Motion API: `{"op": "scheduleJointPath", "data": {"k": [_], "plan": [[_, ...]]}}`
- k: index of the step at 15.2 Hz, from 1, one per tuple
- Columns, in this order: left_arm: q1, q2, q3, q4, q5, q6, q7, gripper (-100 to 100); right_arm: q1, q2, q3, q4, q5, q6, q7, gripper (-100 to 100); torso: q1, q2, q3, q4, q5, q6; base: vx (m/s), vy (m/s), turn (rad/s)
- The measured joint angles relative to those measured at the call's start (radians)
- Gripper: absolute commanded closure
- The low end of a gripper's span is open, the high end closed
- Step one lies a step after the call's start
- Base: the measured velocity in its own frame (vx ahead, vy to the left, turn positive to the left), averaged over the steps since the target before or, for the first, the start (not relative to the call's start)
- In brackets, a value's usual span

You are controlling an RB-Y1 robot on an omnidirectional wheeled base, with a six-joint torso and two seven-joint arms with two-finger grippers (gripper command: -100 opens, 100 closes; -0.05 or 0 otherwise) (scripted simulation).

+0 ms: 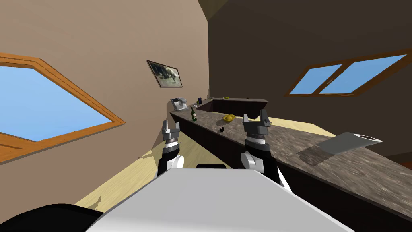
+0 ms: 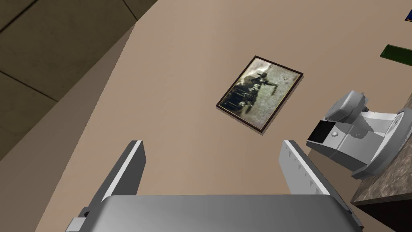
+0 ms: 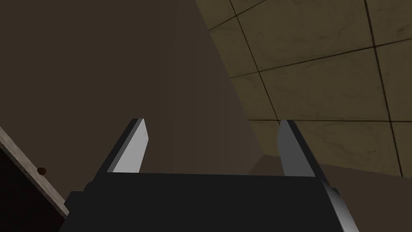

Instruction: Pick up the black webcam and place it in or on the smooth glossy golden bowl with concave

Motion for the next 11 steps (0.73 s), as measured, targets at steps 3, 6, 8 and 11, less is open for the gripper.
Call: {"op": "scheduleJointPath", "data": {"k": [3, 6, 8, 11], "plan": [[0.0, 0.0, 0.0, 0.0, 0.0, 0.0, 0.0, 0, 0.0, -0.045, -0.011, 0.004, -0.005, 0.027, -0.017, -100, 0.004, 0.002, 0.001, 0.0, 0.001, 0.0, -0.039, 0.081, 0.038], [0.0, 0.0, 0.0, 0.0, 0.0, 0.0, 0.0, 0, 0.008, -0.099, -0.03, 0.01, -0.015, 0.075, -0.055, -100, 0.007, 0.005, 0.003, 0.001, 0.002, 0.0, -0.07, 0.099, 0.031], [0.0, 0.0, 0.0, 0.0, 0.0, 0.0, 0.0, 0, 0.003, -0.127, -0.047, 0.023, -0.023, 0.107, -0.082, -100, 0.008, 0.006, 0.004, 0.001, 0.002, 0.0, -0.093, 0.125, 0.04], [0.0, 0.0, 0.0, 0.0, 0.0, 0.0, 0.0, 0, 0.001, -0.157, -0.071, 0.032, -0.037, 0.158, -0.119, -100, 0.007, 0.004, 0.003, 0.001, 0.001, 0.0, -0.048, 0.083, 0.03]]}}
